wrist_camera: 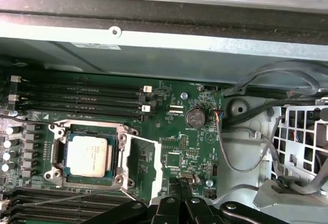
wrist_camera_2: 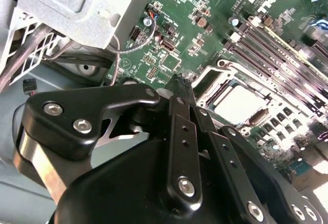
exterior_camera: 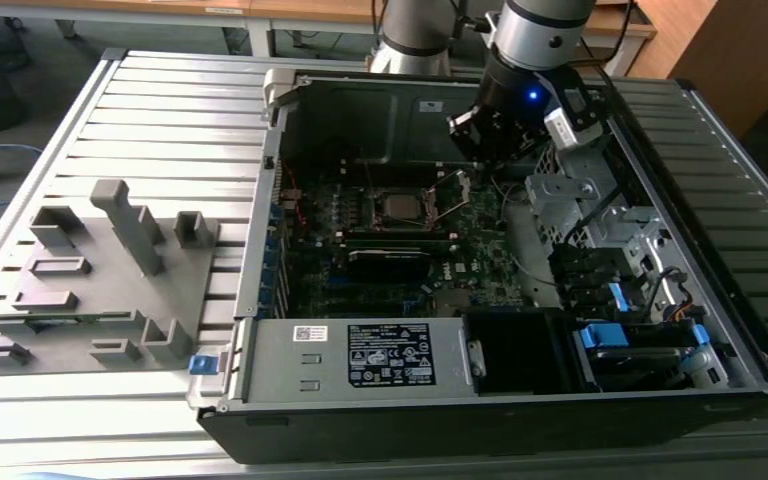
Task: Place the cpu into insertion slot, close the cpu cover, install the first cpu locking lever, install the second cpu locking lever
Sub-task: 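Close the cpu cover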
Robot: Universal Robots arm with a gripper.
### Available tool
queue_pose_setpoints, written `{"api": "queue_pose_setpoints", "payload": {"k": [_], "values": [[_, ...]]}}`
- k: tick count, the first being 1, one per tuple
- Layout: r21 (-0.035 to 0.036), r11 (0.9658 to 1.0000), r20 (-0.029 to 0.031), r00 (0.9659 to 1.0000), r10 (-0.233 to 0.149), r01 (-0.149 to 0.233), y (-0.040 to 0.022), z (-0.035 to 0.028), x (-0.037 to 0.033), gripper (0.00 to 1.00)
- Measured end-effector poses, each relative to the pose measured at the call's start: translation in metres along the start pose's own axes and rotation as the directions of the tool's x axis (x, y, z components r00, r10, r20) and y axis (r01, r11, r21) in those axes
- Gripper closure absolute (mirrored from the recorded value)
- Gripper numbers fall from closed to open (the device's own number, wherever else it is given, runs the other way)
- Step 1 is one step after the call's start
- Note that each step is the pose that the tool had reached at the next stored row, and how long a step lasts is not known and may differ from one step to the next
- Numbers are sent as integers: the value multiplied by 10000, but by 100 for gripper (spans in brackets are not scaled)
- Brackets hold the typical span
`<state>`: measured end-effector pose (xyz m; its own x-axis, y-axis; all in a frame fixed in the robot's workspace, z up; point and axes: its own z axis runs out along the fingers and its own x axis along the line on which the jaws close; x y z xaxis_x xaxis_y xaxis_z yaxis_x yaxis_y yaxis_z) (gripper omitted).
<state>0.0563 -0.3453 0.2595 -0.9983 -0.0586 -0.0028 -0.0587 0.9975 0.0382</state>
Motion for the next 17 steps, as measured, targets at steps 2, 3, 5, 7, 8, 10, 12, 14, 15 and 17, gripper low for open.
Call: {"api": "queue_pose_setpoints", "payload": {"k": [2, 3, 5, 7, 8, 10, 12, 14, 15, 17], "values": [[1, 10000, 1, 10000, 41, -41, -1, 19, 0, 89], [1, 10000, 2, 10000, 60, -60, -1, 30, 0, 89], [2, 10000, 3, 10000, 90, -90, -2, 51, 0, 89], [1, 9999, 4, 9999, 119, -119, -3, 73, 0, 89], [1, 9999, 5, 9999, 133, -133, -3, 84, 0, 89], [1, 9999, 6, 9999, 159, -159, -4, 108, 0, 89], [0, 9998, 8, 9998, 185, -185, -5, 132, 0, 89], [4, 9998, 7, 9998, 201, -201, 1, 140, 0, 89], [2, 9998, 8, 9998, 209, -209, 6, 145, 0, 89], [1, 9998, 9, 9998, 222, -222, 20, 152, -1, 89]]}}
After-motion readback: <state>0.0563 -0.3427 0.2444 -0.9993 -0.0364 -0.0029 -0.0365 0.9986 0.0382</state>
